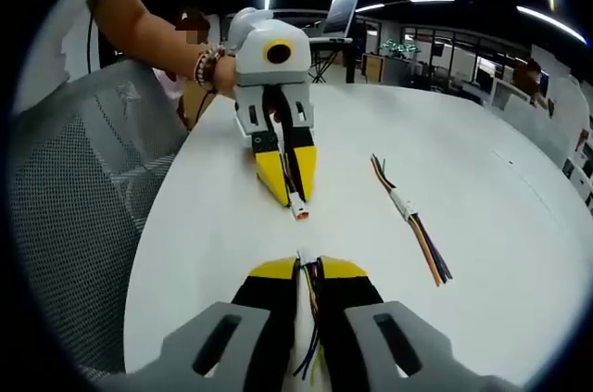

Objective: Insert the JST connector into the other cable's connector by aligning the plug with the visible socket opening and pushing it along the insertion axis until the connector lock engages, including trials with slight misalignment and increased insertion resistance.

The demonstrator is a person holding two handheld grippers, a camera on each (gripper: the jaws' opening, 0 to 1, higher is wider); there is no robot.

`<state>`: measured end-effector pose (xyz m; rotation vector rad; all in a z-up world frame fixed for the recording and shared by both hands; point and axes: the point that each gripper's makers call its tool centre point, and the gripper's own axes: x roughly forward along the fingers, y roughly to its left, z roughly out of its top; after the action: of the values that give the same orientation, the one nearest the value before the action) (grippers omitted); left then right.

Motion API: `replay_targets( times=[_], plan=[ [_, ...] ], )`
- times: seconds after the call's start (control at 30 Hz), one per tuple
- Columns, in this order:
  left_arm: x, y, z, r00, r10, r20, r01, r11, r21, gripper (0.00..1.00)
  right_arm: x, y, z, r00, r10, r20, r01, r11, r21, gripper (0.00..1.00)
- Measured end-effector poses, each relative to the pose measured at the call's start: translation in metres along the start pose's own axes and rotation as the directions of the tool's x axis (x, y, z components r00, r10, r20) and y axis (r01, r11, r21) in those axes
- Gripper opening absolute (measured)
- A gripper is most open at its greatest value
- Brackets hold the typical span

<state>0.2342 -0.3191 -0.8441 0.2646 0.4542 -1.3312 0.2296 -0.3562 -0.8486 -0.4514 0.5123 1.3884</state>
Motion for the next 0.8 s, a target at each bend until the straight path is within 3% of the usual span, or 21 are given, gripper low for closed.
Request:
replay_targets(
  times=[0.8],
  plan=[
    [0.002, -0.003, 0.010, 1.000, -0.004, 0.016, 0.004, 1.000, 0.023, 0.00, 0.004, 0.001, 0.015, 0.999, -0.001, 0.033, 0.002, 0.999, -0.033, 0.04]
  ],
)
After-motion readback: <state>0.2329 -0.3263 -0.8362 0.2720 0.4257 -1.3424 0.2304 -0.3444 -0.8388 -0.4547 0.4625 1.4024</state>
